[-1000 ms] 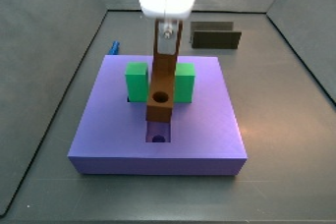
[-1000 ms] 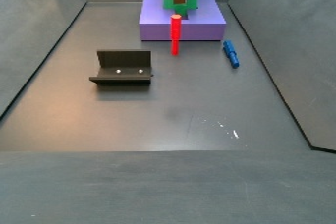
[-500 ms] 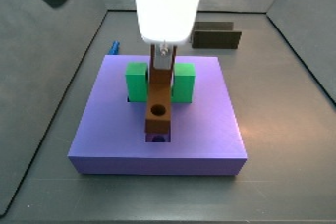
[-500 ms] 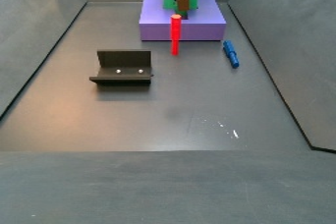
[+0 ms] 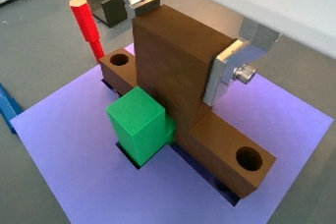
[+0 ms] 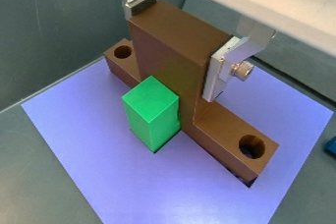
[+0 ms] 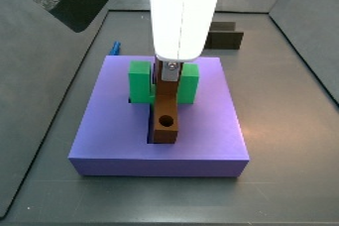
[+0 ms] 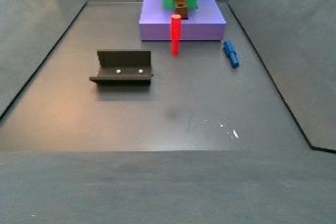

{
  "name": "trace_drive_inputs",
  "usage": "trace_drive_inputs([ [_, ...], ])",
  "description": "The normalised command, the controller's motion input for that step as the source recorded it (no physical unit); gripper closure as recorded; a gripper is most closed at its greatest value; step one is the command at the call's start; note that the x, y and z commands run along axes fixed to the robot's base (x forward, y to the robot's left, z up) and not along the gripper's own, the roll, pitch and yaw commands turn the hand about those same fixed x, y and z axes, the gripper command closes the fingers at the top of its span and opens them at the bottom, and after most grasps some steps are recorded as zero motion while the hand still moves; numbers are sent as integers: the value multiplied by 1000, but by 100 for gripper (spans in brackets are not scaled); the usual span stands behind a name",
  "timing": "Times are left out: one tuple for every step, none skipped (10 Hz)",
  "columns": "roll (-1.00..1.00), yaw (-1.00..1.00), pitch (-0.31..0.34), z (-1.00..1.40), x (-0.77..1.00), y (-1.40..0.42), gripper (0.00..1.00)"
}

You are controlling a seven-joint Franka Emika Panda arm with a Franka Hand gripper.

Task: Pick up the brown object. Move up. Move to above the board. Insert the brown object.
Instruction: Insert the brown object.

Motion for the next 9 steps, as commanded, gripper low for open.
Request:
trace_drive_inputs([
  [-17, 0, 0, -211, 0, 206, 100],
  [0, -49, 0, -129, -63, 74, 100],
  [-3, 0, -40, -149, -31, 0, 100],
  [-54, 37, -104, -294, 0, -169, 100],
  [-33, 14, -91, -317, 0, -271, 100],
  [-61, 0, -86, -309, -63, -206, 100],
  [-136, -126, -123, -243, -211, 0, 100],
  [-154, -109, -127, -157, -131, 86, 100],
  [-56, -197, -20, -94, 0, 200, 100],
])
